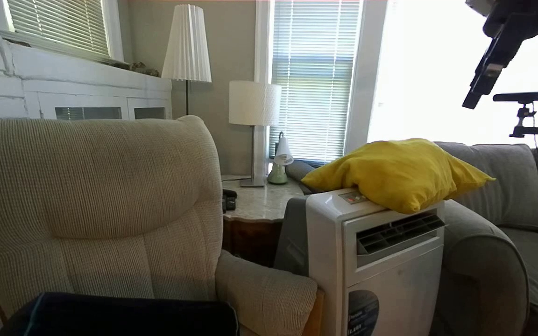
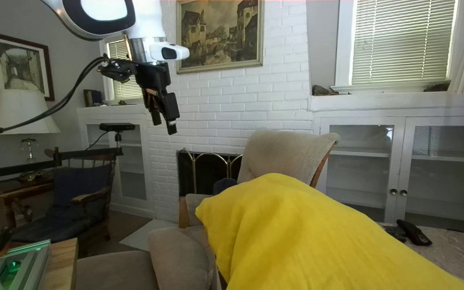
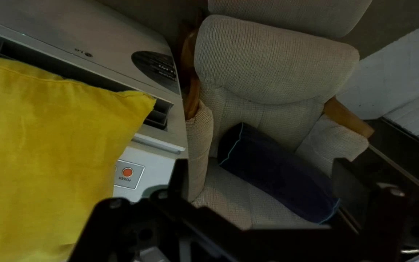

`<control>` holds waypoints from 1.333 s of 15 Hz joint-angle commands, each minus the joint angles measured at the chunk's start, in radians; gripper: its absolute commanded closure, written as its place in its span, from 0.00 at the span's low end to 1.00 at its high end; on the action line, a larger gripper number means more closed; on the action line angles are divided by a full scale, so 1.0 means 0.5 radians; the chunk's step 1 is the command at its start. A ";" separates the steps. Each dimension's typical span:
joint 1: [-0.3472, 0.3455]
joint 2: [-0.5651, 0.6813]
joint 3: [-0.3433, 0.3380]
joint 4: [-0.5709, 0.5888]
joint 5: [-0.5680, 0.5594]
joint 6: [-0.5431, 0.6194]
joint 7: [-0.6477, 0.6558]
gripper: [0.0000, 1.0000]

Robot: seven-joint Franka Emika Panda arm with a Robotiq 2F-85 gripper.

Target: Move the yellow cushion to the chair on the left then press a button to switch the aircon off

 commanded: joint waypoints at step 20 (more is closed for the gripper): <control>-1.013 1.212 0.466 0.523 -1.898 0.686 1.477 0.00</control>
